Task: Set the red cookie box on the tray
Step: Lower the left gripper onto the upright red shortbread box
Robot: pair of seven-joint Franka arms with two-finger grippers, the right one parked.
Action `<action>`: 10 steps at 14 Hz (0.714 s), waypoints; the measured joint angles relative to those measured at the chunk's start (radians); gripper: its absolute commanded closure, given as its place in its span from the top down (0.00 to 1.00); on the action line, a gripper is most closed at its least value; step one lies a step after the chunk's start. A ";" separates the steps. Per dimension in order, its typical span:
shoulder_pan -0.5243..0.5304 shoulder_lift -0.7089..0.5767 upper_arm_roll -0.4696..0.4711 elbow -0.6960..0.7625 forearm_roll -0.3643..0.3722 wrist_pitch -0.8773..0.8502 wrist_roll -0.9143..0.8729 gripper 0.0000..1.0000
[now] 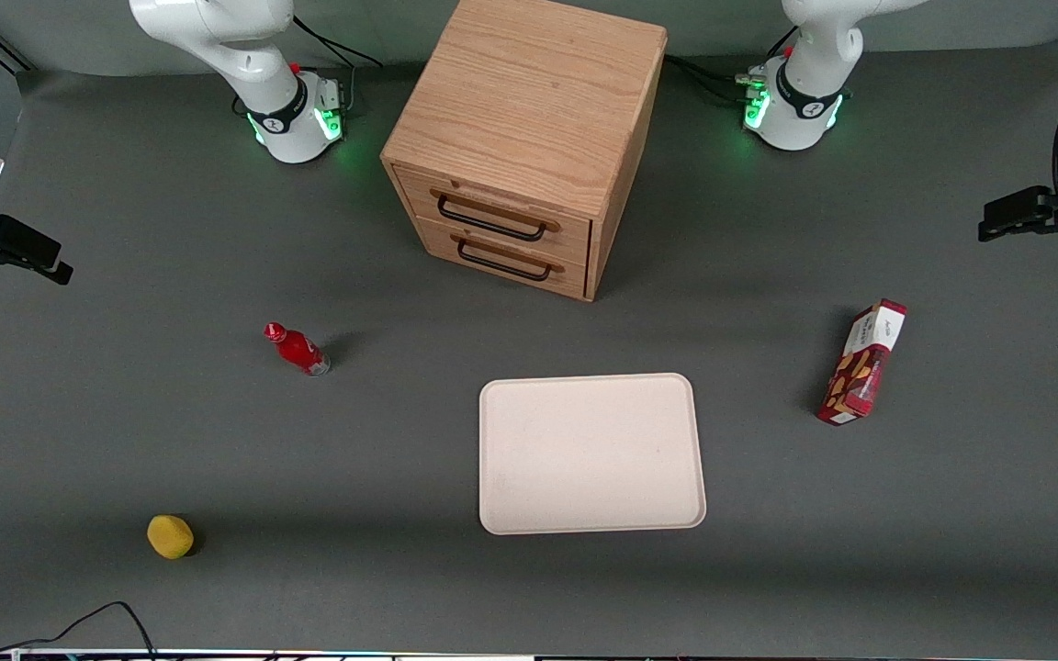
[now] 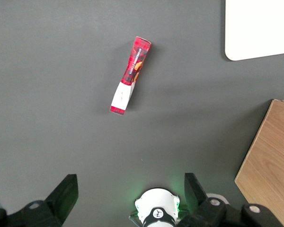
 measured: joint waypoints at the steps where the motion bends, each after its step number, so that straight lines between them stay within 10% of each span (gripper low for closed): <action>1: -0.006 0.000 0.002 0.001 0.001 -0.005 -0.002 1.00; 10: -0.019 0.036 0.116 -0.219 0.004 0.221 0.254 1.00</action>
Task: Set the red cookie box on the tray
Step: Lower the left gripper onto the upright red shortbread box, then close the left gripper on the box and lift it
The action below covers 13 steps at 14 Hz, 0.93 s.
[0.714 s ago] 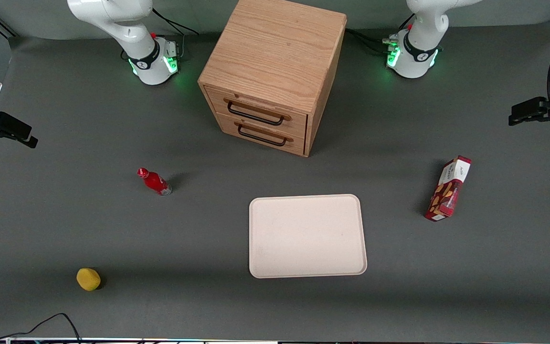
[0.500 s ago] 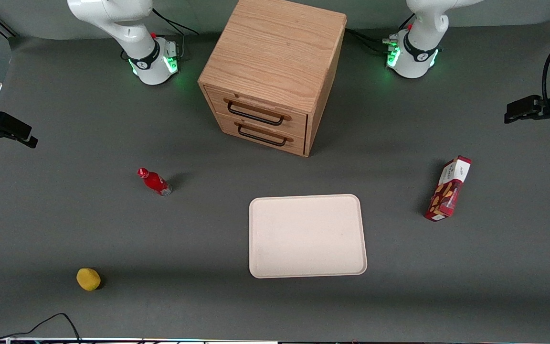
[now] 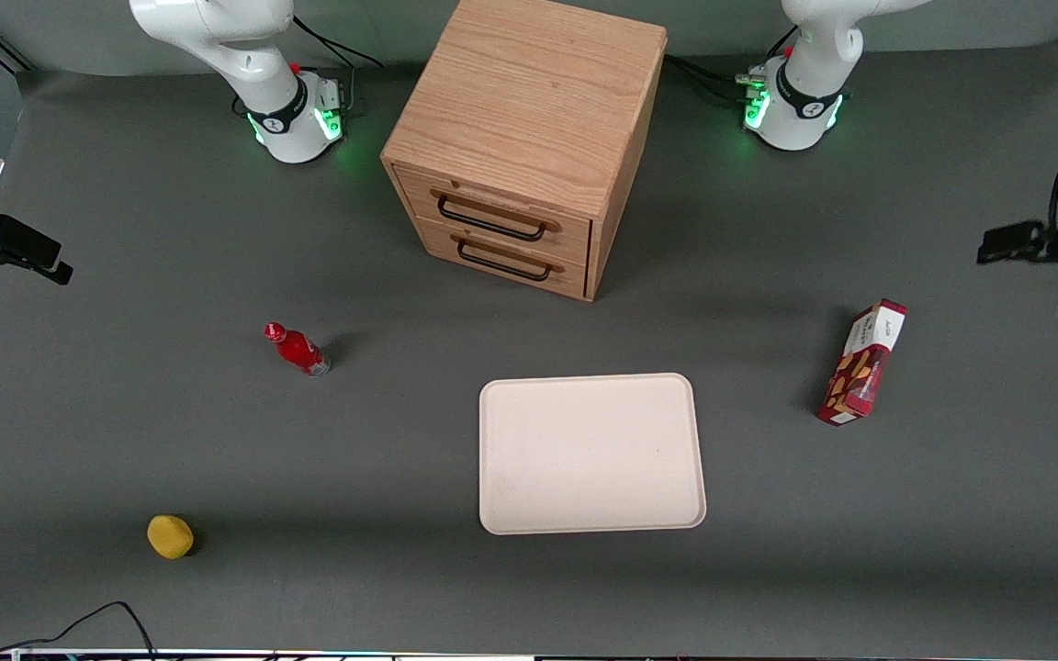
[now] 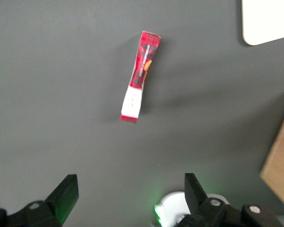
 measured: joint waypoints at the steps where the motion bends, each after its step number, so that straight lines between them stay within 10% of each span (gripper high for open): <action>1: 0.000 0.011 0.011 -0.085 -0.001 0.094 0.054 1.00; 8: -0.006 0.044 0.016 -0.548 -0.003 0.693 0.123 1.00; 9: -0.007 0.050 0.016 -0.594 -0.003 0.775 0.123 0.80; 11: -0.007 0.082 0.016 -0.656 -0.008 0.914 0.123 0.00; 13: -0.007 0.124 0.016 -0.673 -0.028 0.991 0.123 0.00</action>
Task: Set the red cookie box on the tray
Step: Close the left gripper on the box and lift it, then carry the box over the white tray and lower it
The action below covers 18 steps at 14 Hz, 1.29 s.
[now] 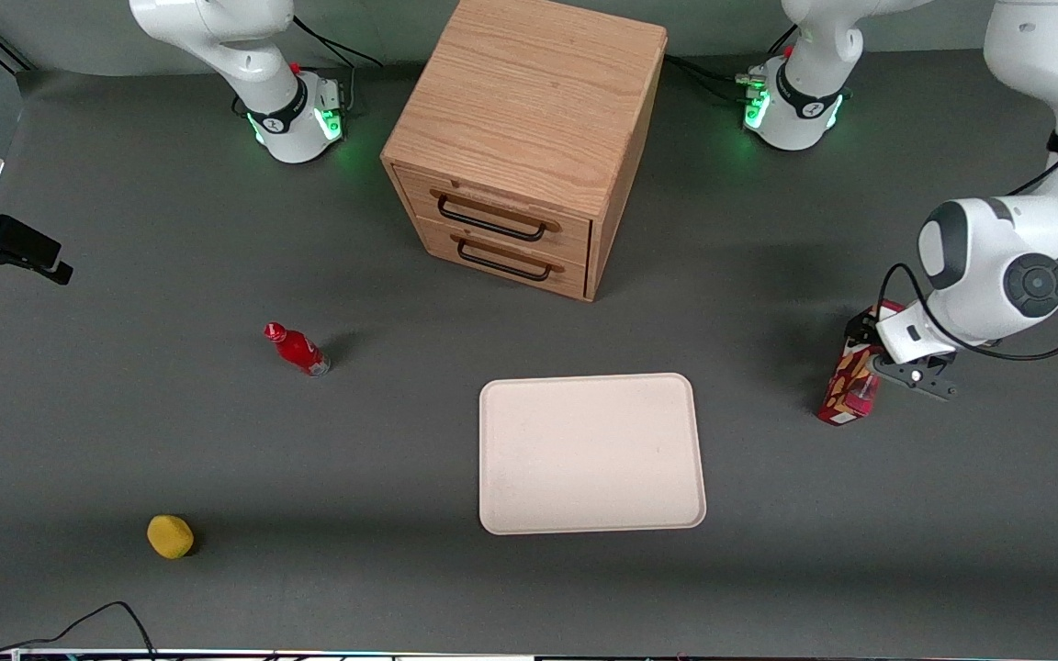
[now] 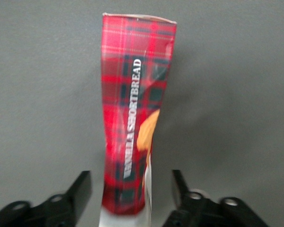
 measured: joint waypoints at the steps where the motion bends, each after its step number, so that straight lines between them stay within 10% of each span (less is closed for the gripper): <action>1: 0.000 0.020 0.000 0.001 -0.005 0.021 0.000 0.00; 6: 0.000 0.023 0.000 0.053 -0.015 -0.042 0.001 0.00; 10: 0.000 -0.031 -0.019 0.346 -0.070 -0.495 -0.061 0.00; 14: -0.006 -0.075 -0.193 0.647 -0.077 -0.810 -0.475 0.00; 18: -0.044 0.013 -0.404 0.657 -0.005 -0.638 -0.934 0.00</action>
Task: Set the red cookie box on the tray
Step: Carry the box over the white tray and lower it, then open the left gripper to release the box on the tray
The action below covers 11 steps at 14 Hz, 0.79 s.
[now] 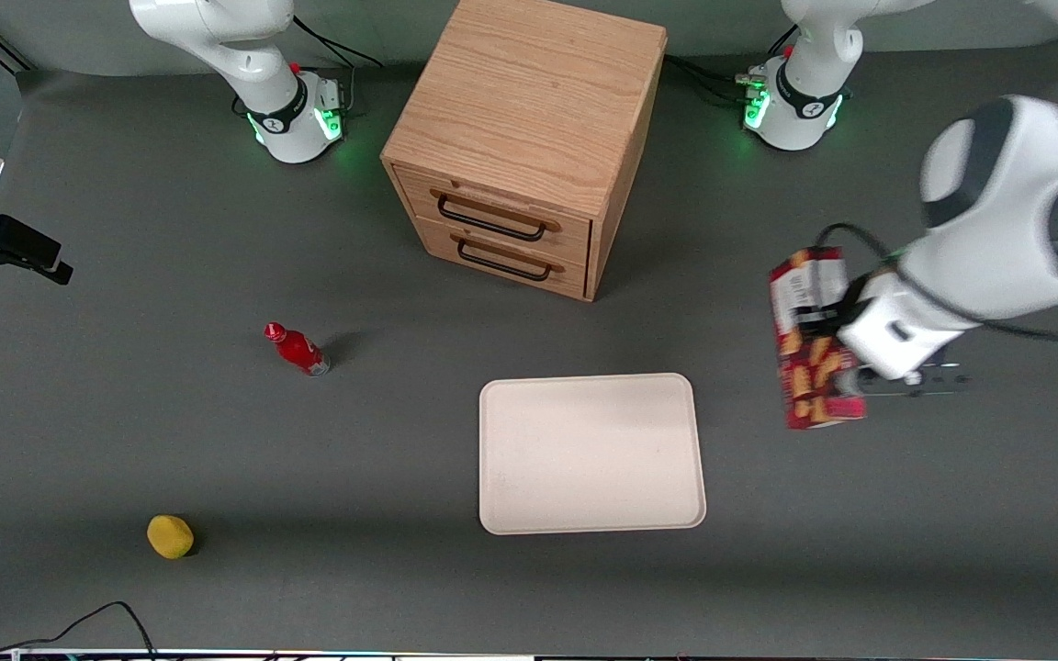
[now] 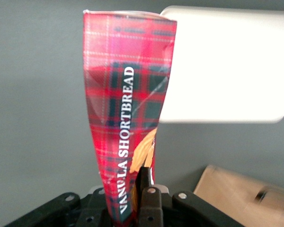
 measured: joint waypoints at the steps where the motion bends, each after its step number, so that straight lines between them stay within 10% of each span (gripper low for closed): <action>1: -0.019 0.053 -0.030 -0.005 0.058 0.077 -0.091 0.00; 7: -0.056 0.387 -0.067 -0.028 0.323 0.479 -0.272 0.00; 8: -0.054 0.416 -0.067 -0.037 0.360 0.521 -0.273 0.61; 9: -0.053 0.434 -0.066 -0.048 0.382 0.552 -0.274 1.00; 11: -0.050 0.444 -0.066 -0.059 0.397 0.565 -0.274 1.00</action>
